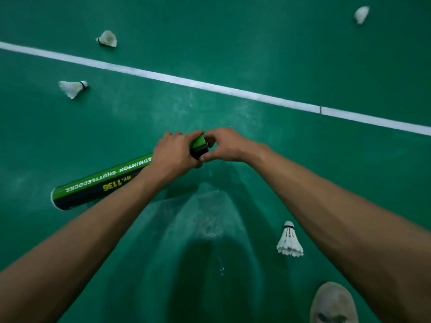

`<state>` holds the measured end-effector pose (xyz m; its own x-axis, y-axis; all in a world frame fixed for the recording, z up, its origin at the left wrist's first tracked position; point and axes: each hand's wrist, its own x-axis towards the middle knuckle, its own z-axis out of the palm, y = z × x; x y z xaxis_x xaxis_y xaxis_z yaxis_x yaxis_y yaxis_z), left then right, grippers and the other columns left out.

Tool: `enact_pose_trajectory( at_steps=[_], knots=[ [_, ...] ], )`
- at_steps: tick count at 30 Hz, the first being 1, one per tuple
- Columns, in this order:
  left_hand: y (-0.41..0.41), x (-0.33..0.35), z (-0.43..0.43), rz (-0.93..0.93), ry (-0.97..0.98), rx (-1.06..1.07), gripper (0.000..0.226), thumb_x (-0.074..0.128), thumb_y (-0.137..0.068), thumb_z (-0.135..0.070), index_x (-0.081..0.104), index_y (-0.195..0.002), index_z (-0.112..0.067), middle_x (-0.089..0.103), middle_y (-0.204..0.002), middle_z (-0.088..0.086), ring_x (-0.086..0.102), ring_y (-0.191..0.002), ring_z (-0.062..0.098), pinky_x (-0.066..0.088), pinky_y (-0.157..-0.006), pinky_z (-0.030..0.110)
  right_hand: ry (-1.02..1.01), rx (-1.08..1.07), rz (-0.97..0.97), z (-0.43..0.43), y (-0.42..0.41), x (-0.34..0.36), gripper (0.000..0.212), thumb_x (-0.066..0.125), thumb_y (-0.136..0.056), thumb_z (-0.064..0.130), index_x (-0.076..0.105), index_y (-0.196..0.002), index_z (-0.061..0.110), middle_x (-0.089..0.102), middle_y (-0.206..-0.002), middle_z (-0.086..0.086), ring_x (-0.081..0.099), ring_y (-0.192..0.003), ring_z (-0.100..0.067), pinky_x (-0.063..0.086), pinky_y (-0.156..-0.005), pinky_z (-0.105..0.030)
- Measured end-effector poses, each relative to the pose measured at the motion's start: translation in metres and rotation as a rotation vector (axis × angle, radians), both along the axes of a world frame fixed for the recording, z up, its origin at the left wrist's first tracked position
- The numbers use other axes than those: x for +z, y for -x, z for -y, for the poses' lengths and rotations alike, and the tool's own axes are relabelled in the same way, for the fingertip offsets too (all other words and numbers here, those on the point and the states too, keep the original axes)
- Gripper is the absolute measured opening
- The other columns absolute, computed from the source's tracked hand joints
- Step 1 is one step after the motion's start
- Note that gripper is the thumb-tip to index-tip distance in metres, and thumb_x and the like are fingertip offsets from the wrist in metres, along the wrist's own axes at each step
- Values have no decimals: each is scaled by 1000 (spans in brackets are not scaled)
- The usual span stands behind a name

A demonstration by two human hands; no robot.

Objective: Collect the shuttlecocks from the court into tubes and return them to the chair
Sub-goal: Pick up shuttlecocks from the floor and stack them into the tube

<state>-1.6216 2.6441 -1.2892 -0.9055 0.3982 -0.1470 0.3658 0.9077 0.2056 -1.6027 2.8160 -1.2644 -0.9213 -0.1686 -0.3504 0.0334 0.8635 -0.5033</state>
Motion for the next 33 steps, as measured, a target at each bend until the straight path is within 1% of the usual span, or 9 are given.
enact_pose_trajectory(
  at_steps=[6,11,16,18,22,27,29,31,33],
  knots=[
    [-48,-5,-85,96,-31,-208,77,77,-78,-49,46,-148,-41,65,-121,17,54,-113,40,45,-94,42,-216,-284,202,-59,-74,-7,74,82,-79,35,46,-138,11,61,-130,-15,60,-118,-32,49,-92,-35],
    [-88,1,-148,156,-14,-352,60,76,-79,-48,56,-133,-34,65,-118,15,54,-115,37,43,-92,40,-362,-297,471,-96,-110,13,24,74,-88,28,60,-106,22,61,-99,-3,57,-88,-22,39,-51,-23],
    [-77,5,-145,57,36,-405,54,75,-78,-52,57,-125,-31,63,-116,15,54,-114,36,42,-91,40,-367,-314,565,-103,-104,13,36,72,-90,42,60,-115,19,59,-115,-2,62,-91,-23,42,-48,-25],
    [-77,1,-135,17,76,-391,55,73,-80,-46,55,-131,-34,62,-117,14,52,-115,36,42,-92,40,-366,-330,558,-98,-102,0,54,75,-86,47,61,-127,15,61,-127,-4,65,-96,-26,48,-54,-31],
    [-81,-7,-123,35,106,-340,63,71,-80,-39,51,-139,-36,63,-118,15,53,-115,37,42,-93,40,-453,-355,537,-88,-117,-37,67,73,-87,50,54,-139,12,57,-140,-8,57,-126,-28,49,-98,-34],
    [-78,-1,-127,72,99,-296,73,78,-76,-41,49,-142,-34,64,-118,16,53,-112,38,45,-91,41,-511,-414,657,-105,-142,-55,61,60,-96,50,52,-144,13,52,-145,-8,54,-130,-27,47,-107,-36],
    [-72,6,-128,49,91,-285,75,79,-76,-42,48,-143,-35,64,-119,16,53,-113,38,45,-92,41,-496,-402,719,-105,-150,-57,51,59,-100,42,57,-134,5,52,-144,-9,54,-131,-27,46,-106,-35],
    [-68,12,-126,38,74,-258,76,80,-76,-42,48,-144,-36,63,-120,15,52,-114,38,45,-93,41,-518,-383,733,-103,-156,-65,29,57,-102,27,59,-94,-1,59,-131,-10,59,-126,-25,48,-101,-31],
    [-64,15,-123,43,50,-230,78,81,-75,-43,47,-145,-37,63,-121,15,52,-116,38,44,-94,41,-511,-379,717,-98,-162,-68,27,56,-99,16,48,-75,6,64,-124,-10,65,-116,-25,51,-98,-28]
  ],
)
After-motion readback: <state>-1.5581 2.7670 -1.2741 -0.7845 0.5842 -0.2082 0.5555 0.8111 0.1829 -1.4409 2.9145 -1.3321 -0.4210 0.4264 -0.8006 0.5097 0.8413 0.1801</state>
